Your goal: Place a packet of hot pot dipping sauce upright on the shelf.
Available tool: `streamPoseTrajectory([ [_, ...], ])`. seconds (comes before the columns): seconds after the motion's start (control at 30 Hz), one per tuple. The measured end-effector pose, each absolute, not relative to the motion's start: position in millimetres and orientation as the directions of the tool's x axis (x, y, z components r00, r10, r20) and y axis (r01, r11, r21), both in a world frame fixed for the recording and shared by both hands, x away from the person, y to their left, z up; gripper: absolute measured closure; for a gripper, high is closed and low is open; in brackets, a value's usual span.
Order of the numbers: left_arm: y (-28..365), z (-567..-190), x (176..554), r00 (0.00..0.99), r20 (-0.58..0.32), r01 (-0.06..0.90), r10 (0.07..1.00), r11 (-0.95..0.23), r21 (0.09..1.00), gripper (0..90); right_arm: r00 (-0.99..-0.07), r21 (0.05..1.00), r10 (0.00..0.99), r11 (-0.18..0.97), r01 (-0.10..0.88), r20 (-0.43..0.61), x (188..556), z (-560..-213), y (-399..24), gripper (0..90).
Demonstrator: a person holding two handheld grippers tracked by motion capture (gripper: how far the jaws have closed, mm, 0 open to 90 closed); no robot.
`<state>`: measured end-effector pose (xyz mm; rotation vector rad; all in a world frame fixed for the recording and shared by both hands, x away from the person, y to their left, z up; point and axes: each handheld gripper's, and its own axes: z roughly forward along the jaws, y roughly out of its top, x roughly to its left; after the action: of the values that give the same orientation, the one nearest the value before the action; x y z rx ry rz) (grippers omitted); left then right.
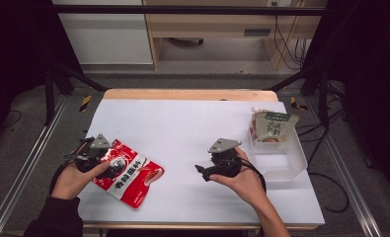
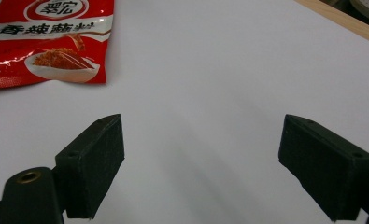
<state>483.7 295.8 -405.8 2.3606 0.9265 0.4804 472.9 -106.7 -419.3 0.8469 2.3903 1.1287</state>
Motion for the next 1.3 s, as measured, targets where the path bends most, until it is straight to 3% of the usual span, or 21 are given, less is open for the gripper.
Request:
streamPoseTrajectory([
  [0.3, 312, -406, 481, 0.678, 0.122, 0.517, 0.725, -0.588, 0.622, 8.9, -0.736, 0.782, 0.675, 0.483, 0.394, -0.046, 469, -437, -103, 15.5],
  [0.47, 323, -407, 483, 0.708, 0.157, 0.456, 0.688, -0.616, 0.643, 8.8, -0.724, 0.791, 0.689, 0.467, 0.395, -0.045, 467, -440, -106, 15.6],
  [0.5, 326, -408, 477, 0.669, 0.125, 0.517, 0.733, -0.579, 0.630, 8.9, -0.711, 0.797, 0.702, 0.451, 0.402, -0.039, 467, -441, -109, 15.6],
  [1.0, 345, -412, 475, 0.608, 0.072, 0.595, 0.791, -0.514, 0.618, 10.0, -0.693, 0.784, 0.719, 0.458, 0.419, -0.050, 469, -451, -110, 15.5],
  [1.3, 359, -428, 478, 0.573, 0.032, 0.666, 0.819, -0.488, 0.564, 14.0, -0.695, 0.770, 0.717, 0.474, 0.428, -0.055, 470, -454, -110, 15.4],
])
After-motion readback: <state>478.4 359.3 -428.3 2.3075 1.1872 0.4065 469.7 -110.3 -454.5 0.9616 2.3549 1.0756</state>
